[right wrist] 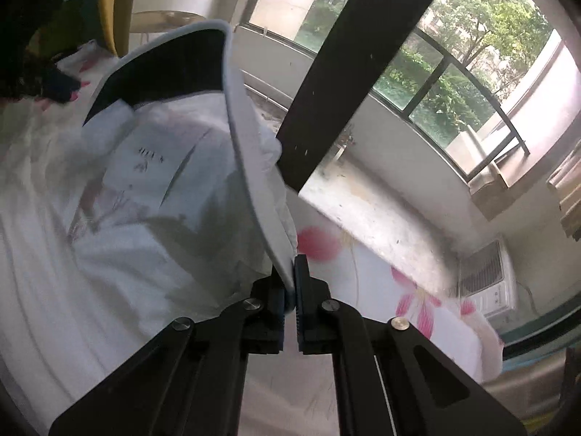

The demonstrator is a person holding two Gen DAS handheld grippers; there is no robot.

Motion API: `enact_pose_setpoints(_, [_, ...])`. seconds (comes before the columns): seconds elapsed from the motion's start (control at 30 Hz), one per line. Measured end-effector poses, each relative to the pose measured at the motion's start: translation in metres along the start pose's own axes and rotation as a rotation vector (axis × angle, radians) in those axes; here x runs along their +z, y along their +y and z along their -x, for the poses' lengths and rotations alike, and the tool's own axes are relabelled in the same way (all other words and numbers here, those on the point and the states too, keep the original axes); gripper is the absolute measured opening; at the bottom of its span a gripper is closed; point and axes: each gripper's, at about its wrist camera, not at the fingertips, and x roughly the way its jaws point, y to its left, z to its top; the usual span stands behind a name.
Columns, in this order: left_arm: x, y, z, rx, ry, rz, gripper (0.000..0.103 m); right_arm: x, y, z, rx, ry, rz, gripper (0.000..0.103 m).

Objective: Fold large clothes

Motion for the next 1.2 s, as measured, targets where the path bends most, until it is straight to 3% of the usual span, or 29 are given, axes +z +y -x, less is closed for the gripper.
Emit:
enact_pose_setpoints(0.13, [0.028,-0.011,0.014,0.026,-0.064,-0.017,0.056,-0.016,0.005,0.005,-0.017,-0.040,0.014,0.005])
enact_pose_setpoints(0.23, [0.054,-0.020,0.007,0.011,-0.091,0.008,0.057,-0.009,0.014,0.001,-0.035,-0.056,0.049,0.005])
enact_pose_setpoints(0.43, [0.080,-0.040,-0.047,-0.033,-0.049,0.067,0.056,-0.011,0.018,0.001,-0.009,-0.033,0.118,0.006])
enact_pose_setpoints(0.53, [0.068,-0.043,-0.078,-0.038,0.034,0.077,0.056,-0.023,0.015,0.012,0.039,0.002,0.129,0.010])
enact_pose_setpoints(0.67, [0.047,-0.046,-0.087,-0.052,0.066,0.047,0.056,-0.026,-0.005,0.037,0.126,-0.009,0.072,0.033])
enact_pose_setpoints(0.9, [0.030,-0.041,-0.075,-0.042,0.105,0.005,0.056,0.000,-0.043,0.039,0.252,-0.105,-0.202,0.053])
enact_pose_setpoints(1.13, [0.023,-0.045,-0.071,-0.036,0.121,-0.034,0.057,0.010,-0.010,-0.036,0.377,0.103,-0.193,0.054])
enact_pose_setpoints(1.2, [0.023,-0.045,-0.071,-0.034,0.125,-0.056,0.057,0.010,-0.008,-0.039,0.379,0.098,-0.203,0.057])
